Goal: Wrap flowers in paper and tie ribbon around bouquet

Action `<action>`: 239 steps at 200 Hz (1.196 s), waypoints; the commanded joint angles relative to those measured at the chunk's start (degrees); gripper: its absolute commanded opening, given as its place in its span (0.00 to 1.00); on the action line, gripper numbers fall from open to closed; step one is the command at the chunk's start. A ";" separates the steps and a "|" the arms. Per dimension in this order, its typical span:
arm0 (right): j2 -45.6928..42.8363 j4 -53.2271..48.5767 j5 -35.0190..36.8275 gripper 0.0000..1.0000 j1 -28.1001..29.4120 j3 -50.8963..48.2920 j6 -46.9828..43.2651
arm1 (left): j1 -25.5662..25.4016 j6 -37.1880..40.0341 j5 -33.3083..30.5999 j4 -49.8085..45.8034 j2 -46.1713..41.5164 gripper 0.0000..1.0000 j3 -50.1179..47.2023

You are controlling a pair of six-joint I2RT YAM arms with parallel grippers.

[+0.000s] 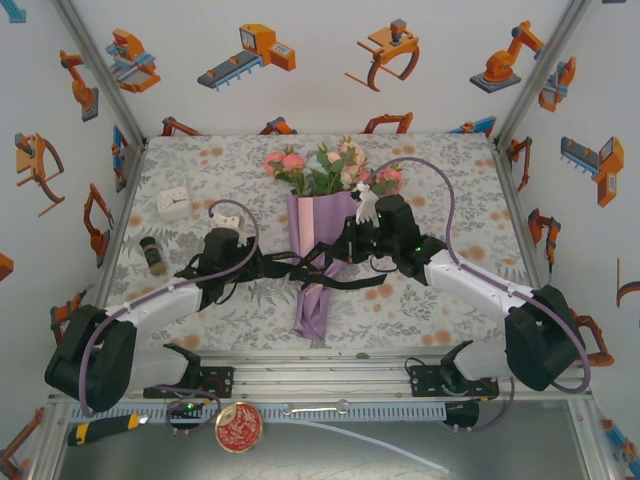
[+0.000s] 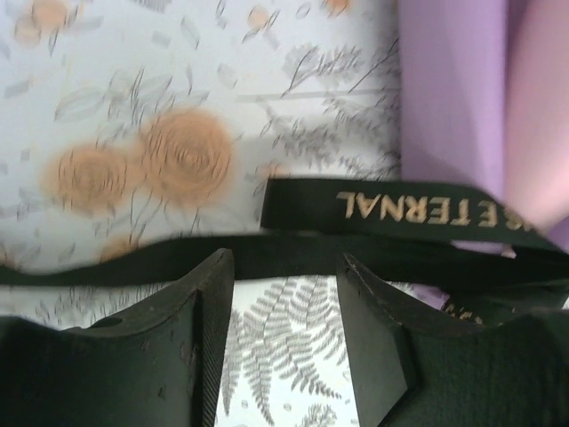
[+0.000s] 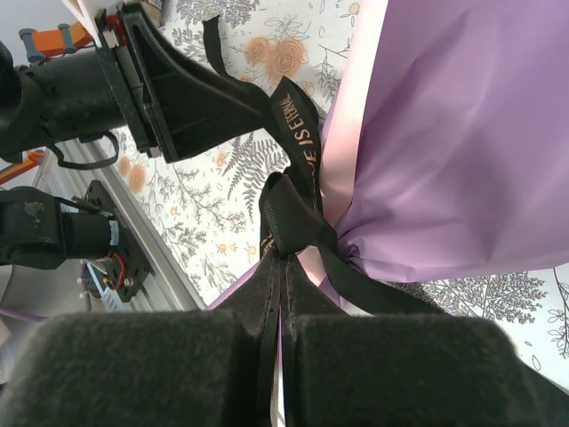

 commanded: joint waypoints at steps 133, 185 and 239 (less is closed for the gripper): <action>-1.36 1.32 -0.53 0.00 -0.24 1.89 0.43 | -1.29 18.48 -7.81 17.15 15.38 0.72 5.42; -1.90 0.22 -0.26 0.00 -0.25 2.21 -0.19 | 0.62 17.74 -19.47 18.12 19.26 0.61 7.52; -2.30 -0.13 0.18 0.00 -0.28 1.90 -0.43 | 3.41 18.15 -21.26 12.68 16.64 0.60 10.16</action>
